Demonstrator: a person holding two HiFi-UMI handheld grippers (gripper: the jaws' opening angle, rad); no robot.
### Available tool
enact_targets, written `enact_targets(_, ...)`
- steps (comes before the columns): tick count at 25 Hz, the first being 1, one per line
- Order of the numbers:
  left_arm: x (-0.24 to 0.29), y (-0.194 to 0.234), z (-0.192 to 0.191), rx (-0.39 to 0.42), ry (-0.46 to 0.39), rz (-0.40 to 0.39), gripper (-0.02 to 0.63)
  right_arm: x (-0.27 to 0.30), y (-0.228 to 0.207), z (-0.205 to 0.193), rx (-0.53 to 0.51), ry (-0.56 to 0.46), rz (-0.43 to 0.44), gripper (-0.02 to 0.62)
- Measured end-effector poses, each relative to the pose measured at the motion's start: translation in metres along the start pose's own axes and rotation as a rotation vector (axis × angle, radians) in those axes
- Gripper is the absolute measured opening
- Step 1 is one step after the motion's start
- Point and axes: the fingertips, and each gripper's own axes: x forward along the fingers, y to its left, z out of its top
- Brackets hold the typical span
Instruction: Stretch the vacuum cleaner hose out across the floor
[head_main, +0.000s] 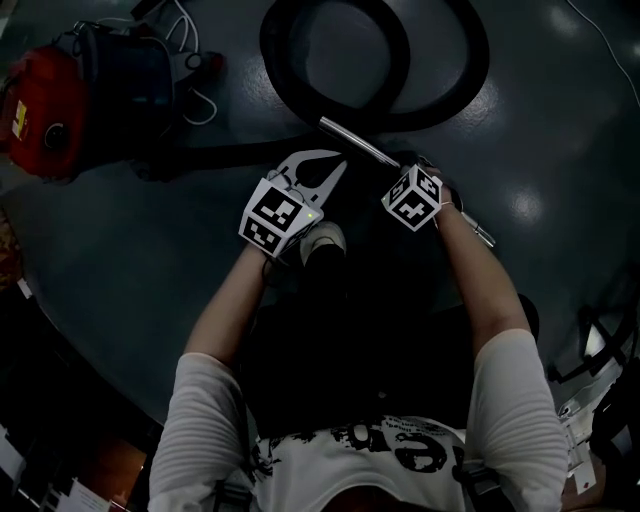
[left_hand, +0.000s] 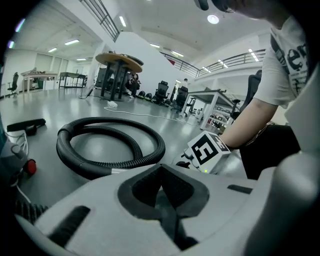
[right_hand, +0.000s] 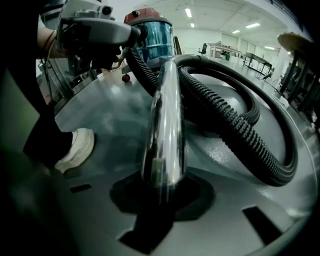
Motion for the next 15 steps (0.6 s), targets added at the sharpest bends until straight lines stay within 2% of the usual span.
enact_targets(2, -0.010, -0.002, 0.010, 0.011, 0.007, -0.011, 0.005, -0.019, 0.008, 0.006, 0.028, -0.012, 0.031, 0.094)
enact_targets(5, -0.028, 0.001, 0.040, -0.058, 0.009, 0.028, 0.005, -0.060, 0.013, 0.026, 0.061, -0.045, 0.078, 0.094)
enact_targets(8, -0.043, -0.028, 0.080, -0.084, 0.042, 0.020, 0.005, -0.115, 0.019, 0.039, 0.106, -0.050, 0.113, 0.094)
enact_targets(11, -0.066, -0.068, 0.136, -0.052, 0.049, 0.016, 0.005, -0.187, 0.035, 0.046, 0.138, -0.022, 0.133, 0.094)
enact_targets(15, -0.115, -0.114, 0.239, -0.028, -0.039, 0.025, 0.005, -0.304, 0.060, 0.063, 0.206, -0.024, 0.149, 0.094)
